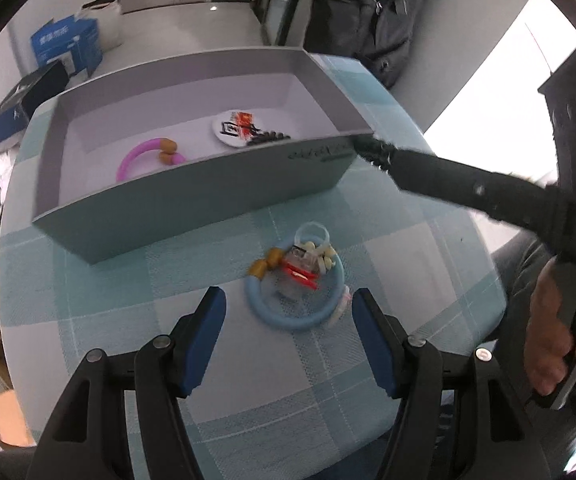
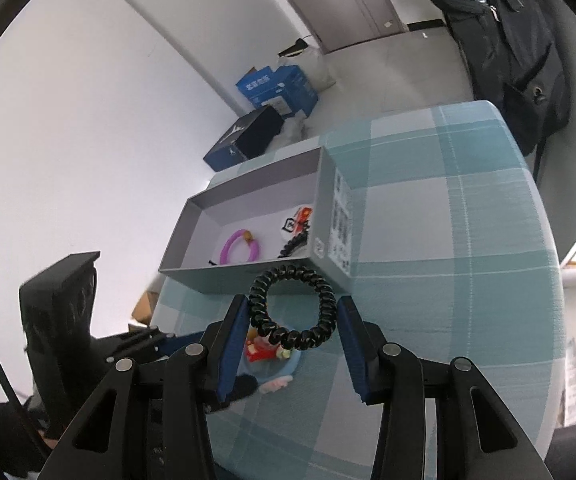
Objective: Organize jewelry
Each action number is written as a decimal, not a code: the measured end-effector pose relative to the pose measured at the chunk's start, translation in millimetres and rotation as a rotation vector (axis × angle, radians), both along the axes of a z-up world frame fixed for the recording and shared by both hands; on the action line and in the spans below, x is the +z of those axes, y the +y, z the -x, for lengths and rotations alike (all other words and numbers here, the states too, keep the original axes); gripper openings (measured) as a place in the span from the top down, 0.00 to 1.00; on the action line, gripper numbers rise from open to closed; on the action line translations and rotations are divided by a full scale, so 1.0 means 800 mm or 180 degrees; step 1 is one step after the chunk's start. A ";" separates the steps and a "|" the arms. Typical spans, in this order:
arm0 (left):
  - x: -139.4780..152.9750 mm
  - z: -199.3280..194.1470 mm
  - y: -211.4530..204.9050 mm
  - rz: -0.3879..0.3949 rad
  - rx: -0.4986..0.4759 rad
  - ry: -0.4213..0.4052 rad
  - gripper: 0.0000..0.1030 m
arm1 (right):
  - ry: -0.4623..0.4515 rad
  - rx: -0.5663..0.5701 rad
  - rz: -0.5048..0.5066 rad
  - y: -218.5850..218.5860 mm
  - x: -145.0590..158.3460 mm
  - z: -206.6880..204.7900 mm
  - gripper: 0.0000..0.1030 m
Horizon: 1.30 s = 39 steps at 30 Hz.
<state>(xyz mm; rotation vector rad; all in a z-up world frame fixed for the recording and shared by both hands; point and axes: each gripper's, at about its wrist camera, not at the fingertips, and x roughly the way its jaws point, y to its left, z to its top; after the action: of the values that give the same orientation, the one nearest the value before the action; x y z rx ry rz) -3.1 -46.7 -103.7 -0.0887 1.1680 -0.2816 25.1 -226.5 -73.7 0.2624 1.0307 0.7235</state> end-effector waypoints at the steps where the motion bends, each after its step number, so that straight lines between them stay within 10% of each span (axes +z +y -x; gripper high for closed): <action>1: -0.001 -0.002 0.000 -0.0002 -0.0009 0.0014 0.41 | 0.0009 -0.0008 0.0005 0.000 0.000 -0.001 0.58; 6: 0.010 -0.004 0.006 0.0078 0.0013 -0.0072 0.42 | 0.0016 -0.0034 -0.0008 -0.008 0.000 -0.001 0.58; 10: 0.008 -0.013 0.003 0.0074 -0.0025 -0.0049 0.70 | 0.0035 -0.0063 -0.0045 -0.011 0.001 -0.002 0.58; 21: 0.000 -0.012 -0.010 -0.0132 -0.0127 -0.0042 0.86 | 0.0030 -0.0060 -0.0073 -0.012 0.003 -0.004 0.58; 39: 0.020 0.012 0.013 0.0081 -0.0085 -0.0144 0.89 | 0.0068 -0.0144 -0.0108 -0.015 0.005 -0.006 0.58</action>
<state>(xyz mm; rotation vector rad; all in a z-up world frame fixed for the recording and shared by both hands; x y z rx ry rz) -12.7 -36.6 -87.8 -0.0886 1.1217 -0.3207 30.2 -238.8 -69.5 0.3224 1.0302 0.6992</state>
